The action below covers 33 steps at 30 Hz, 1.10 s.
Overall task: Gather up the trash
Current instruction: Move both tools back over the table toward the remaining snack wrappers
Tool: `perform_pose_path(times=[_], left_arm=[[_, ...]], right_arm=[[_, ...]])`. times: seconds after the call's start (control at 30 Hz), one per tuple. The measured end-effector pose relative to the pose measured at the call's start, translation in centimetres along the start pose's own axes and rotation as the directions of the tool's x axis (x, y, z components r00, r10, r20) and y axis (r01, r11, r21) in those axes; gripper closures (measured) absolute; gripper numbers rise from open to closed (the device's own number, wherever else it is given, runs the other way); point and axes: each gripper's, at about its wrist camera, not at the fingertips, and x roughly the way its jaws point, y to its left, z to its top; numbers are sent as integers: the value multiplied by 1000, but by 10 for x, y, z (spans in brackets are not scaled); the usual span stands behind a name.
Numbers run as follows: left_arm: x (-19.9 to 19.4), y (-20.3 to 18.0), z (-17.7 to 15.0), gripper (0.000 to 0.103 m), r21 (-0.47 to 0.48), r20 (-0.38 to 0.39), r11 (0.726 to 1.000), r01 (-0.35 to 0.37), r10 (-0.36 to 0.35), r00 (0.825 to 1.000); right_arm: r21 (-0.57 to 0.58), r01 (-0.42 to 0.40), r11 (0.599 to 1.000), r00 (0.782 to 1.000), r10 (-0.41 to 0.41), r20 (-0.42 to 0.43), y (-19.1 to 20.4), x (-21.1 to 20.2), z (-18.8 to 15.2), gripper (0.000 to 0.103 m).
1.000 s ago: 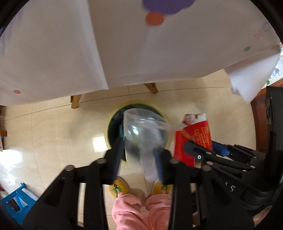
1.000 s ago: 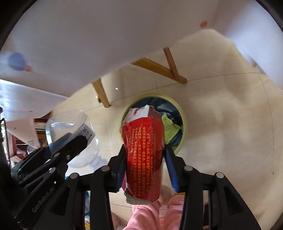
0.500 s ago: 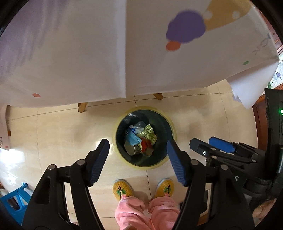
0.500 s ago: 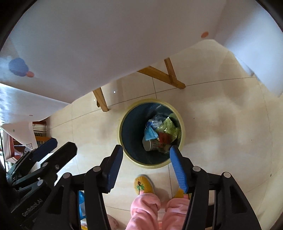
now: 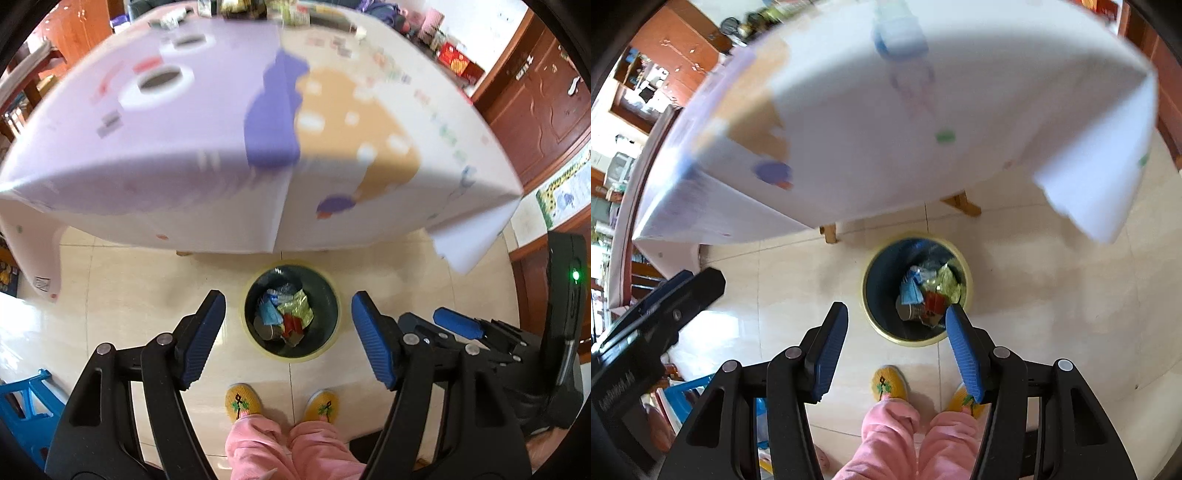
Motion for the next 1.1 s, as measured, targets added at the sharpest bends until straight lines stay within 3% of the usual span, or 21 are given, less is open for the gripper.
perform_pose_path(times=[0.37, 0.6, 1.1], left_arm=[[-129, -34, 16, 35, 52, 105, 998, -24, 18, 994], [-203, -53, 18, 35, 72, 176, 997, -43, 29, 984], [-297, -72, 36, 35, 48, 340, 993, -106, 84, 937]], right_arm=[[-80, -46, 996, 993, 54, 101, 27, -131, 4, 46], [-128, -75, 989, 978, 97, 183, 34, -206, 4, 46], [-263, -83, 961, 923, 173, 343, 59, -293, 20, 45]])
